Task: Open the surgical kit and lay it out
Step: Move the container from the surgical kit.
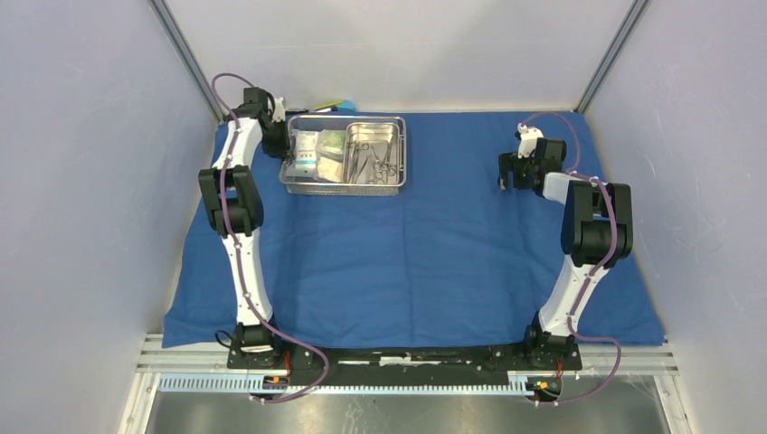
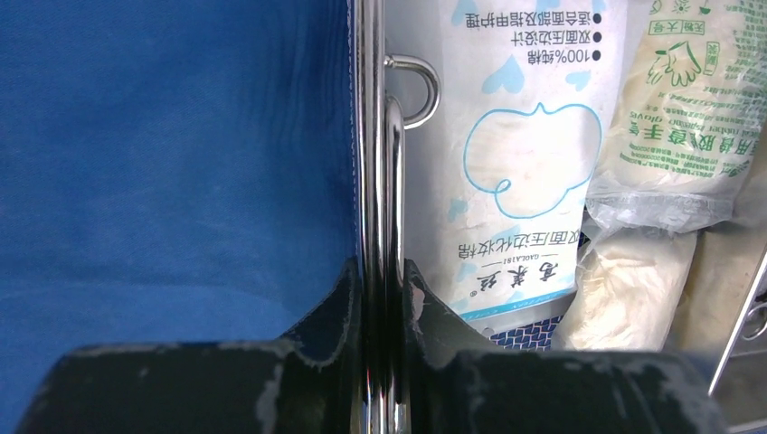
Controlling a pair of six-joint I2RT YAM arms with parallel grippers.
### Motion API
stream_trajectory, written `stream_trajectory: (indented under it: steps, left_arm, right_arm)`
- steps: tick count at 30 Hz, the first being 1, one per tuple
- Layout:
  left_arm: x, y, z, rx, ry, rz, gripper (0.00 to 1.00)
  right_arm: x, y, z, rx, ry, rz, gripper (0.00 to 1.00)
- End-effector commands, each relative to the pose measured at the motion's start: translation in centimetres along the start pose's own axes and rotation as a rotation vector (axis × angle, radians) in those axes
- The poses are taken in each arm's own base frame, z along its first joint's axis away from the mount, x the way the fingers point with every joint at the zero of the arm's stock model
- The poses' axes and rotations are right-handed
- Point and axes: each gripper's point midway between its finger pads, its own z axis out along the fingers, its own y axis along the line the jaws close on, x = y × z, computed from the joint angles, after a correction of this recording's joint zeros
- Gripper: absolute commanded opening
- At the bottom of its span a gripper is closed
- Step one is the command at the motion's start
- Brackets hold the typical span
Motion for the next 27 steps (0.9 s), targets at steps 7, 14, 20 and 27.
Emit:
stream_trajectory:
  steps: [7, 14, 20, 27]
  left_arm:
    - [-5.6, 3.6, -5.3, -0.059, -0.17, 0.003, 0.02]
    - [-5.1, 7.2, -4.3, -0.122, -0.155, -0.002, 0.02]
    - [-3.9, 8.1, -2.5, -0.135, -0.11, 0.03, 0.02]
    - [-3.3, 9.2, -0.7, -0.167, -0.088, 0.051, 0.17]
  right_arm:
    - [-0.6, -1.1, -0.1, 0.028, -0.003, -0.006, 0.91]
    - [-1.0, -1.3, -0.4, 0.033, -0.013, -0.018, 0.91]
    - [-1.6, -1.4, -0.8, 0.035, -0.025, -0.03, 0.91]
    - [-3.7, -1.2, -2.4, 0.025, -0.075, -0.062, 0.92]
